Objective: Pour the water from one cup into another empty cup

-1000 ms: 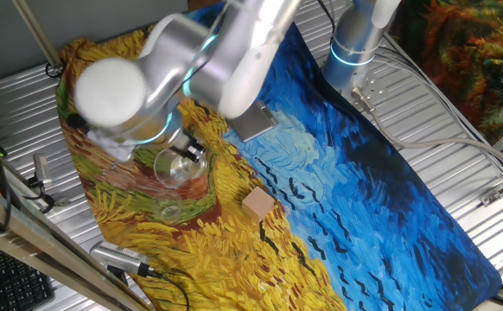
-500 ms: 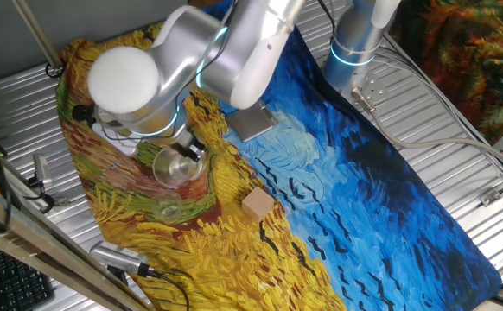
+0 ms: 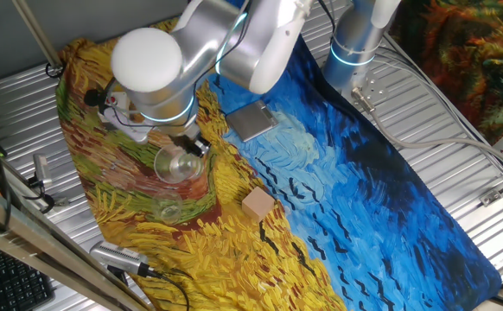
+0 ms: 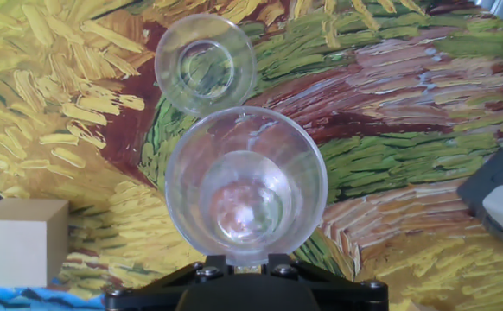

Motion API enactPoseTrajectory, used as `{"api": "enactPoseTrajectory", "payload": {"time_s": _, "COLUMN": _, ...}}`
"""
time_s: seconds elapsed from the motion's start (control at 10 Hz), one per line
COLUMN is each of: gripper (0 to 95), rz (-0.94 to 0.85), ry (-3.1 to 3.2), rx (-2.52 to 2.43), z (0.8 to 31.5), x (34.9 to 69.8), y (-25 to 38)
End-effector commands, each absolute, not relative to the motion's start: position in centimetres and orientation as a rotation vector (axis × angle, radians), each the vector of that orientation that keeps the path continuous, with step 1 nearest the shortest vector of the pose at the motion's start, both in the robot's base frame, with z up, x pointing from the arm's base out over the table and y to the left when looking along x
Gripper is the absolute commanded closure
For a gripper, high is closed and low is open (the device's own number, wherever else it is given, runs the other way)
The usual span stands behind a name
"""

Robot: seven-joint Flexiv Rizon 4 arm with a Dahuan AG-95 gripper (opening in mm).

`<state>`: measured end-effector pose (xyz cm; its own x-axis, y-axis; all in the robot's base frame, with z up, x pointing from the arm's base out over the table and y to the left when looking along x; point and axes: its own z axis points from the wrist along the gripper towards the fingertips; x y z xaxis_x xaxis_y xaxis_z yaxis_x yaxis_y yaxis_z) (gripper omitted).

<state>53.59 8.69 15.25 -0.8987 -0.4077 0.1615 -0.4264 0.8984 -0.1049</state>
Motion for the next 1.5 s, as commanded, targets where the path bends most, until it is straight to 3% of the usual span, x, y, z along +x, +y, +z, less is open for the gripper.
{"api": "enactPoseTrajectory", "payload": {"time_s": 0.1, "gripper": 95.0, "rz": 0.210, "ry": -2.972, "rx": 0.654, "z": 15.3, "x": 53.3, "y": 8.5}}
{"api": "enactPoseTrajectory", "payload": {"time_s": 1.5, "gripper": 95.0, "rz": 0.233, "ry": -3.145, "rx": 0.675, "z": 14.4, "x": 52.2, "y": 7.7}}
